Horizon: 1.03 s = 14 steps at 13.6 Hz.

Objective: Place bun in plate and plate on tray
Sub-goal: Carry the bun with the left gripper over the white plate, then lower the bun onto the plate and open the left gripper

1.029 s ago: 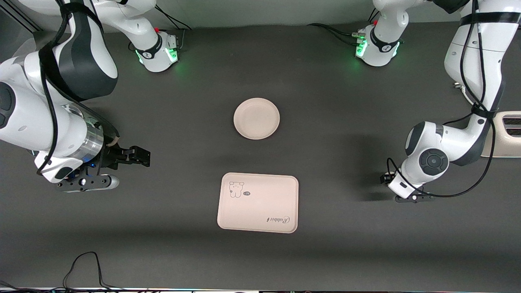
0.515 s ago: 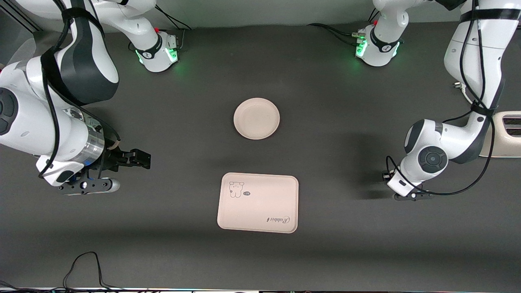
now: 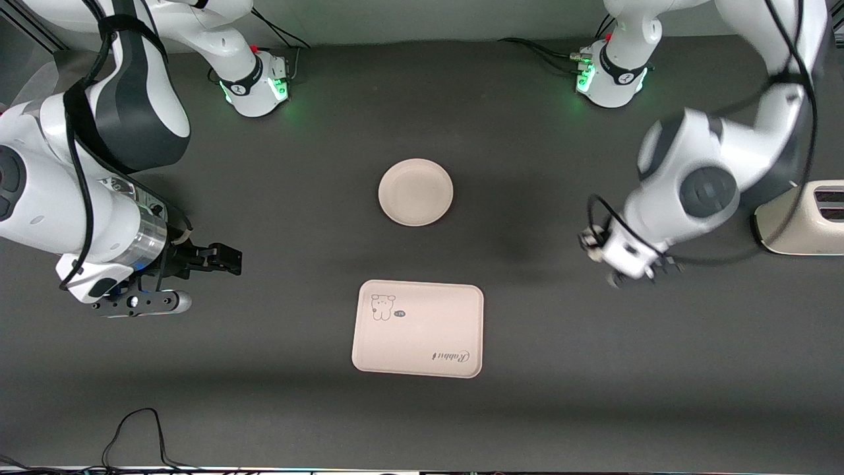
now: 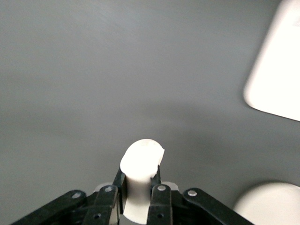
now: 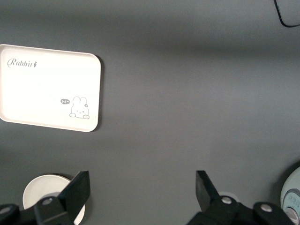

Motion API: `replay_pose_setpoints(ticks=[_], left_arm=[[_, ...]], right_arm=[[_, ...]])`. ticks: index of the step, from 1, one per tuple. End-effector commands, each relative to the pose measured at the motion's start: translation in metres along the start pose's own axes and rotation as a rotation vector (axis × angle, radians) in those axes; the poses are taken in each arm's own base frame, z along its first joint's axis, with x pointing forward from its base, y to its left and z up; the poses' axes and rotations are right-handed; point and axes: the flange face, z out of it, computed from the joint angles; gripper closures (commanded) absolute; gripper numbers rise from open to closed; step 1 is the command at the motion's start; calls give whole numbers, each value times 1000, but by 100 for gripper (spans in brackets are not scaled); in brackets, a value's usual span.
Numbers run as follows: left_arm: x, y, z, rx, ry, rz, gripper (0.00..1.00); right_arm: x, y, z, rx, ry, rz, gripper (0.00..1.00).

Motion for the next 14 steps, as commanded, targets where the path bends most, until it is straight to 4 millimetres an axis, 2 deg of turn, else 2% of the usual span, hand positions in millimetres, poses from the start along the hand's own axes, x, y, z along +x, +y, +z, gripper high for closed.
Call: replay_pose_setpoints(ticks=[1,2,4,6,10,12,14], left_arm=[[-86,84,2,-30,21,-138,76],[-115,115,8,-68,39,-164,76],[-170,170,31,-123,41,-191,75],[-207,205,68,-129,44,-194,75],[-238,241,155,-135,50,-202,75],[-252,246,203,-91,114,-213,75],[-254,245,229,-64,121,-202,74]], right_arm=[[3,1,-3,17,-5,11,0],[4,3,-3,16,-4,14,0],[4,4,-3,15,-6,14,0],[4,4,-2,15,-7,14,0],[4,5,-2,15,-7,16,0],[4,5,-2,15,-7,16,0],[4,5,-2,15,-7,16,0]])
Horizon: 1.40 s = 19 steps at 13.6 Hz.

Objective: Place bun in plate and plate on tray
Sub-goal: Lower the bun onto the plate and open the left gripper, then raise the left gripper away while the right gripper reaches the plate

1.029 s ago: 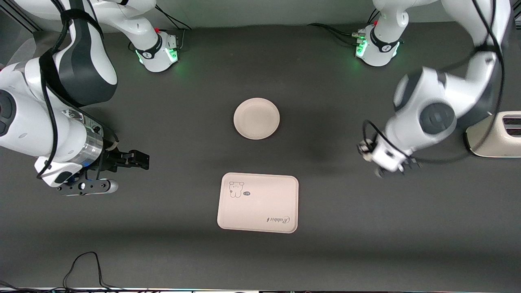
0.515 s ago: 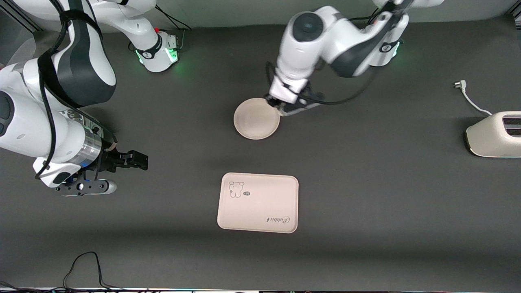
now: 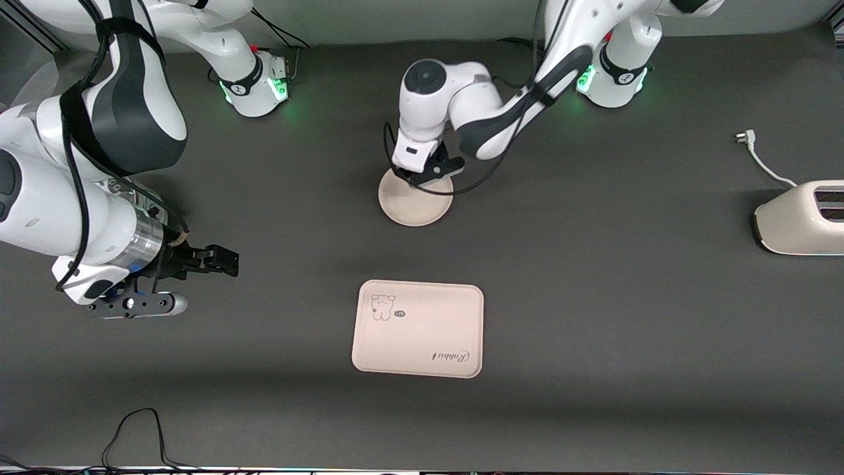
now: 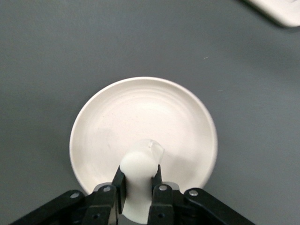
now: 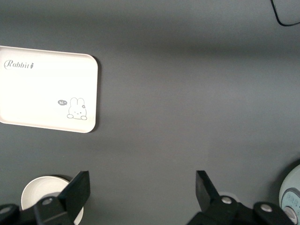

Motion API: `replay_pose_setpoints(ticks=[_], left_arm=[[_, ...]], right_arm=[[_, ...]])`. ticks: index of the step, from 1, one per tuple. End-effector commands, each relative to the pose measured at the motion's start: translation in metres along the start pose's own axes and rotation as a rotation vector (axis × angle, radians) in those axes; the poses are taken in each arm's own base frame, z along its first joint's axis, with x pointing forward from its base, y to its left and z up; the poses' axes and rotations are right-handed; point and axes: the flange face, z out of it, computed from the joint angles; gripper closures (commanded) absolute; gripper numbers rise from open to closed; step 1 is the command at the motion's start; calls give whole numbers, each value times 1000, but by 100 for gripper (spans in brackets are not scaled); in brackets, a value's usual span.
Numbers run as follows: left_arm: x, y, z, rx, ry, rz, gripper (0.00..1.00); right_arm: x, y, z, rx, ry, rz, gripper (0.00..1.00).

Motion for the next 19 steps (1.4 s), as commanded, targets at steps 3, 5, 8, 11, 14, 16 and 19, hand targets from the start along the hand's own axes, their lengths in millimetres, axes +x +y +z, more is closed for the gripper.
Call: replay_pose_setpoints(ticks=[3,5,8,11,14,16,19], left_arm=[[-4,3,32,24,26,-5,71],[-5,3,35,28,23,-4,48],[0,4,32,41,35,-26,0],[11,4,28,75,56,-36,0],[36,10,-27,105,137,-33,0],[78,9,-74,173,197,-53,0],[185,-37,-165,152,93,-26,0]], right_arm=[[3,0,-3,19,0,7,0],[3,0,-3,19,1,7,0],[3,0,-3,19,0,7,0],[3,0,-3,19,-1,7,0],[1,-4,7,15,-21,3,0],[0,-4,18,13,-42,3,0],[-8,-7,41,118,-110,16,0]])
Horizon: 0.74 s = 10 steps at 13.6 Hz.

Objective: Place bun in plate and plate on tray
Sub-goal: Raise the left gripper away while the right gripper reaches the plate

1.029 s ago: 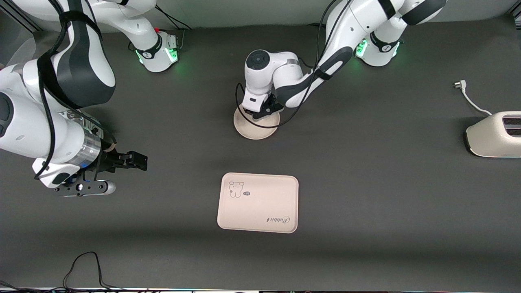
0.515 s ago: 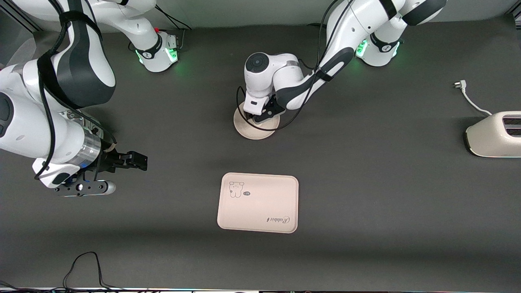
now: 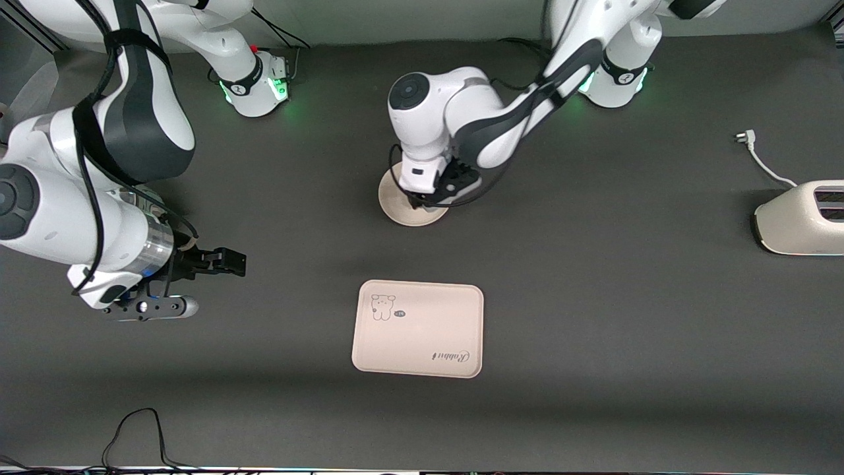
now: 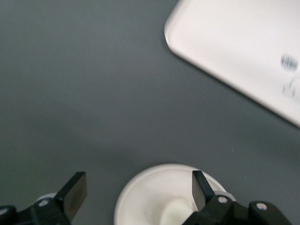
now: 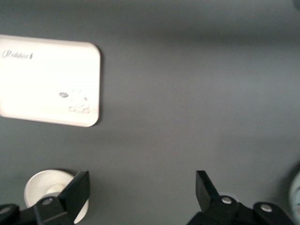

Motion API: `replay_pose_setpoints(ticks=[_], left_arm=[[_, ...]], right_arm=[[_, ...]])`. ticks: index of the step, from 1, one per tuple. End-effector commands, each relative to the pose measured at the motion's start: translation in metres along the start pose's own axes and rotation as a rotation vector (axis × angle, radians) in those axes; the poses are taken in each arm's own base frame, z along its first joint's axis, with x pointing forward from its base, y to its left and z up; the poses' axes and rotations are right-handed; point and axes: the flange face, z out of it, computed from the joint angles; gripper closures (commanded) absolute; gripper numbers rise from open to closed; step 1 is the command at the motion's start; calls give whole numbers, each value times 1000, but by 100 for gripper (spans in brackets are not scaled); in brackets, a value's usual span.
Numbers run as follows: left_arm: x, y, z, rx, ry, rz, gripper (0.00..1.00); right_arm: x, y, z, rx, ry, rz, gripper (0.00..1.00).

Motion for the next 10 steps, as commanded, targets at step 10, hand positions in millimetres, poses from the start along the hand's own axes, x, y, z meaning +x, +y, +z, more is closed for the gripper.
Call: replay_pose_setpoints(ticks=[10], left_arm=[[319,-301,-119,-2,-202,258,0]], right_arm=[[-88,-33,169,205,-155,35,0]])
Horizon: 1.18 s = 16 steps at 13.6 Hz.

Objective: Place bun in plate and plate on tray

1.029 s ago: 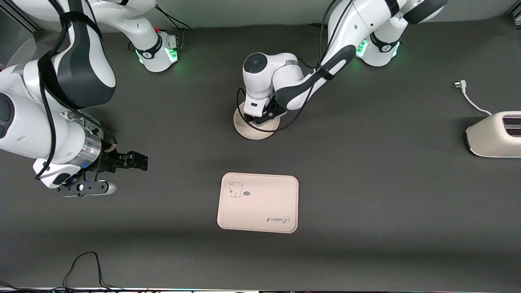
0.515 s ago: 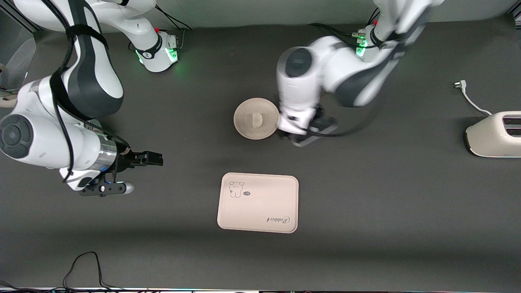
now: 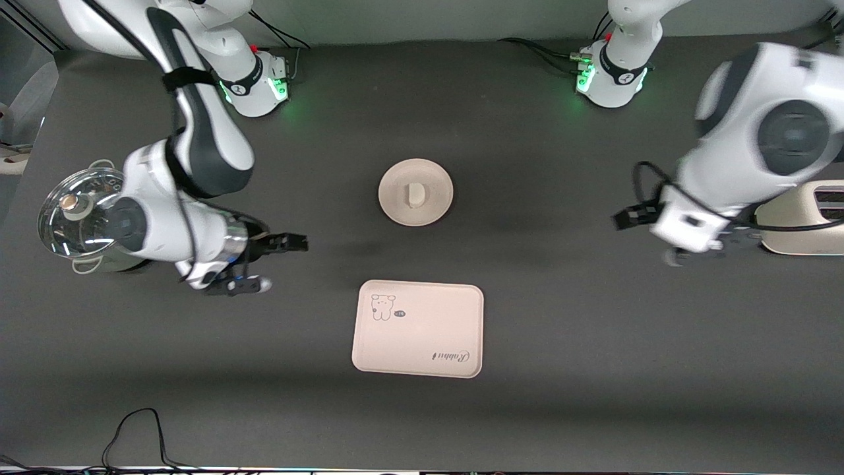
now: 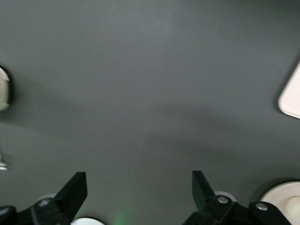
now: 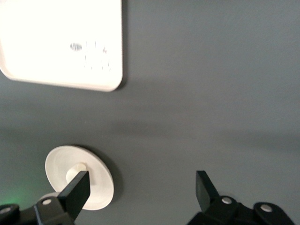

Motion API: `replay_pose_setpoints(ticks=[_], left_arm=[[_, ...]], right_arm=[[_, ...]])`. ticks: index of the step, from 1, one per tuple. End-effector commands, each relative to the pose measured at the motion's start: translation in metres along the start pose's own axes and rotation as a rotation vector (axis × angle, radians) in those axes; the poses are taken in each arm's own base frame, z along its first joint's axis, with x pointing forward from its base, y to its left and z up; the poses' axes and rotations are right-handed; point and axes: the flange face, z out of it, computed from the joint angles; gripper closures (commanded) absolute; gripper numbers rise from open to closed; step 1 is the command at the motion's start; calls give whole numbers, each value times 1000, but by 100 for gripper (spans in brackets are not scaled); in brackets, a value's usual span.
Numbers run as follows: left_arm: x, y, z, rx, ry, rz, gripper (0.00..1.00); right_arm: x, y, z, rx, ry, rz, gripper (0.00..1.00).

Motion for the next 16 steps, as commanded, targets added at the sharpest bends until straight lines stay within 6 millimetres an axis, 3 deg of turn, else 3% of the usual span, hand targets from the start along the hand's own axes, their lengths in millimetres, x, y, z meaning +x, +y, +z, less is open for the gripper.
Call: replay_pose_setpoints(ticks=[1,5,7,9,12,13,16], left_arm=[[0,-42,-43,-16,30,13,0],[17,-105,-48,-66,-2,124,0],[22,-124,-46,-64,3,158,0],[23,-135,-46,-41,10,159,0],[34,-151,-35,-2,4,171,0],[31,-161,-41,2,16,177,0],[10,-154,-41,-17,59,172,0]], right_arm=[[-31,7,37,63,-48,45,0],[-66,-9,102,29,-123,30,0],[-92,-53,145,34,-63,-12,0],[-95,-69,166,57,-47,4,0],[-107,-84,181,64,-54,13,0],[-111,-87,191,73,-58,31,0],[-122,-99,222,49,-12,15,0]])
